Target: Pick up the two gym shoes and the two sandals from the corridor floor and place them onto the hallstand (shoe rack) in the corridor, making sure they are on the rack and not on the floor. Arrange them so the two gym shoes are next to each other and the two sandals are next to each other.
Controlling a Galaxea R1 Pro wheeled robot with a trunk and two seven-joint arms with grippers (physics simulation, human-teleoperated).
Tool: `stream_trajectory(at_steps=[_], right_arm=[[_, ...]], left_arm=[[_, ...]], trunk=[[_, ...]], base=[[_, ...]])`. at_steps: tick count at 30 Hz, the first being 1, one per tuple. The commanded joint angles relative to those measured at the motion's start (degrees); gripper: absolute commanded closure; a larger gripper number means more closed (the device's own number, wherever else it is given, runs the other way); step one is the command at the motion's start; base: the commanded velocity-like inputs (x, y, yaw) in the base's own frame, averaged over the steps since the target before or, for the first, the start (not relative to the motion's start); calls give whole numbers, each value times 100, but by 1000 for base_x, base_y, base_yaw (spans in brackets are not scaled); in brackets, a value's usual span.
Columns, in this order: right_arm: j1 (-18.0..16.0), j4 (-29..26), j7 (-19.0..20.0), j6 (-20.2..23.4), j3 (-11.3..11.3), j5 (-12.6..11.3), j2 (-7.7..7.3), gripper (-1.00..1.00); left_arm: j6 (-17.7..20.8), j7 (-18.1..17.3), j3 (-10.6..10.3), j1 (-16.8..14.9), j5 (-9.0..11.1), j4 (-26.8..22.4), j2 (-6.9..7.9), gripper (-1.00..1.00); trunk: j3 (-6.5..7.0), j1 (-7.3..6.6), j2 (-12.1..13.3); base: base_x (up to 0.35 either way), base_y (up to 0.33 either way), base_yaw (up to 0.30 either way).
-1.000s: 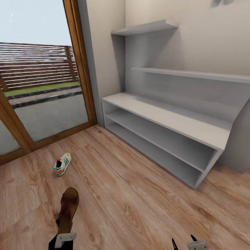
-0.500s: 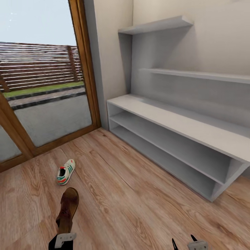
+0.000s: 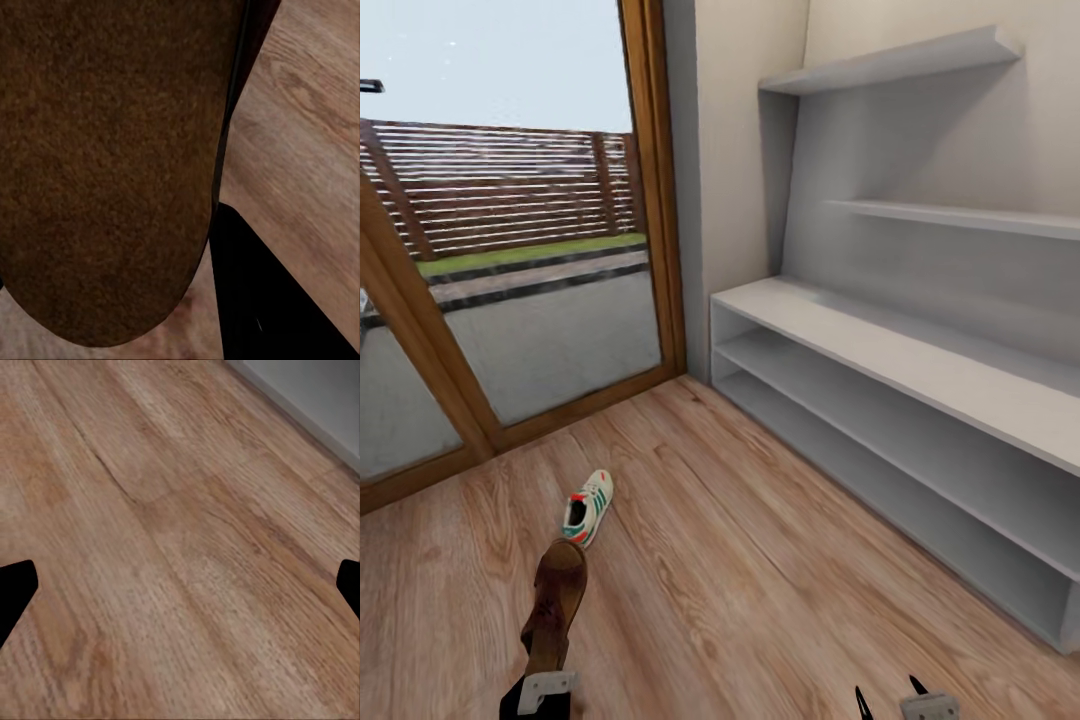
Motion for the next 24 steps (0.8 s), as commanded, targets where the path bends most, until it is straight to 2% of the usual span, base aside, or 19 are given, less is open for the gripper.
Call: stream_trajectory(at_steps=[1,17,20,23,24], right_arm=[[-2,-2,22,-17,-22,33,1,-100],[-2,2,22,-17,-22,36,1,-100],[-2,3,23,-17,-22,34,1,-100],[-2,4,24,-17,-22,36,1,-100],[-2,4,23,-17,-22,37,1,-100]], left_arm=[[-16,-9,16,-4,-25,5,-2,100],[-34,-9,19,30,-25,-2,6,100],[-143,-9,22,99,-25,-23,6,100],[-573,-3,24,199,-25,-17,7,100],[-606,-2,24,205,-25,-16,7,100]], trunk=[[-5,2,-2],[-5,2,-2],[-5,2,-2],[-5,2,-2],[-5,2,-2]], base=[[260,237,7],[233,256,1],[191,276,0],[184,277,0],[182,278,0]])
